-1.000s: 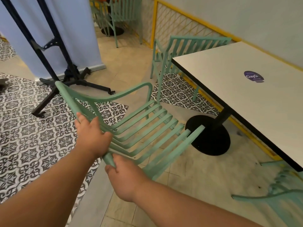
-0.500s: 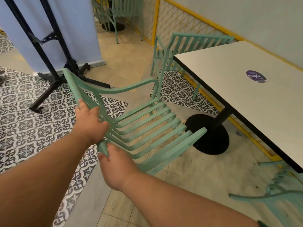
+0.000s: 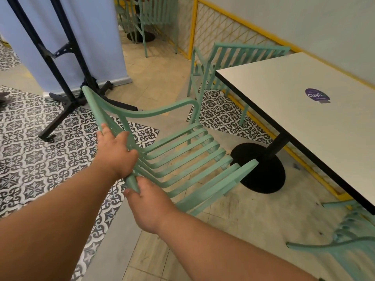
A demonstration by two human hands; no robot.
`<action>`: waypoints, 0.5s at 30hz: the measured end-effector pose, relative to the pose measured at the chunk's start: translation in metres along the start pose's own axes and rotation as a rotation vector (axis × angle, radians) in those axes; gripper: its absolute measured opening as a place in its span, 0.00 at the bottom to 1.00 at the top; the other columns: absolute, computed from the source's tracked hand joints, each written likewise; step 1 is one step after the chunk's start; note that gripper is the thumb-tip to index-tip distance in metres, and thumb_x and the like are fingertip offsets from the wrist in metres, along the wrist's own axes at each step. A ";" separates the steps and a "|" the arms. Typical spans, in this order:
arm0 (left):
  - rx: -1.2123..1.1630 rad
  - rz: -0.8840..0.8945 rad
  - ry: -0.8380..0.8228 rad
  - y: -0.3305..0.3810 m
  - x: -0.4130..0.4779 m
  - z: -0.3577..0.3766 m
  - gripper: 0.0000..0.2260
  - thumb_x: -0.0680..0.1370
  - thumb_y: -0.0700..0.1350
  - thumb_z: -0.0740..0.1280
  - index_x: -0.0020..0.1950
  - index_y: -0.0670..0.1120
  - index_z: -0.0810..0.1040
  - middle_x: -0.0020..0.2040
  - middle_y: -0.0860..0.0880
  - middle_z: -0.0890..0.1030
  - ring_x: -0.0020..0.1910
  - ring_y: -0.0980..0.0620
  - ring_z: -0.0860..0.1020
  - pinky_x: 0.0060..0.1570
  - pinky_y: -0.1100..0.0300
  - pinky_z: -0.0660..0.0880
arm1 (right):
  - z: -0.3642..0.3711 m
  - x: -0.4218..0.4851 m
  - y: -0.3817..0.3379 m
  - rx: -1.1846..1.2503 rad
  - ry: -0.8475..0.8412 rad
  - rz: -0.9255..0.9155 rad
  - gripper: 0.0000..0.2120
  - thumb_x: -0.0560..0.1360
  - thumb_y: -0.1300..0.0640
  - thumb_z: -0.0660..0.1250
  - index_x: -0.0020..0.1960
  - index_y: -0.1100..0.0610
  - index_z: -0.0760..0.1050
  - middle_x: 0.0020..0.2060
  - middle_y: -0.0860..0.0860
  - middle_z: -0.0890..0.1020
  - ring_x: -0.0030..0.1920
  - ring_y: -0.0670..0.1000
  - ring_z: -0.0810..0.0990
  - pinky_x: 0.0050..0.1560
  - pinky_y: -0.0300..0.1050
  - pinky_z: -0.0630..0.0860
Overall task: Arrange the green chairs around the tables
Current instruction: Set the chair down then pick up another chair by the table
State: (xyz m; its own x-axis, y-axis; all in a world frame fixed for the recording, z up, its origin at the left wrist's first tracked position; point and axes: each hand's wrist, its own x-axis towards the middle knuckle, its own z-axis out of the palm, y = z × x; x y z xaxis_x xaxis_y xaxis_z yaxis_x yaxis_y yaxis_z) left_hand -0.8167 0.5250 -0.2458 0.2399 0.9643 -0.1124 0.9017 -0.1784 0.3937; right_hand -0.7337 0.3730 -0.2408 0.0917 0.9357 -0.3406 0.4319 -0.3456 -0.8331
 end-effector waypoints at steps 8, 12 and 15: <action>-0.158 0.005 0.093 0.036 -0.054 0.003 0.34 0.77 0.53 0.66 0.81 0.46 0.60 0.82 0.36 0.51 0.80 0.38 0.51 0.77 0.41 0.51 | -0.012 -0.001 0.028 0.222 -0.094 0.136 0.20 0.76 0.40 0.64 0.67 0.39 0.73 0.57 0.45 0.82 0.56 0.51 0.80 0.62 0.53 0.77; 0.072 0.069 0.016 0.050 -0.075 0.019 0.35 0.75 0.61 0.60 0.80 0.51 0.61 0.82 0.43 0.58 0.81 0.44 0.53 0.79 0.41 0.47 | -0.046 -0.004 0.069 0.138 -0.055 0.194 0.29 0.73 0.31 0.62 0.73 0.35 0.67 0.70 0.43 0.75 0.69 0.50 0.73 0.69 0.55 0.70; 0.194 0.076 -0.020 0.051 -0.074 0.026 0.34 0.74 0.65 0.56 0.78 0.56 0.63 0.79 0.53 0.64 0.79 0.50 0.58 0.75 0.31 0.50 | -0.081 0.008 0.104 -0.116 0.030 0.228 0.29 0.77 0.37 0.65 0.77 0.41 0.65 0.76 0.45 0.68 0.75 0.52 0.67 0.72 0.50 0.66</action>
State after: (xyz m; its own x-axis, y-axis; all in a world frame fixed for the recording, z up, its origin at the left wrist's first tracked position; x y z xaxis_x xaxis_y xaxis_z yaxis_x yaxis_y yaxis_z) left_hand -0.7791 0.4392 -0.2408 0.3150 0.9430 -0.1078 0.9327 -0.2865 0.2192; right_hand -0.6153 0.3498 -0.2949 0.2241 0.8367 -0.4998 0.4972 -0.5392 -0.6797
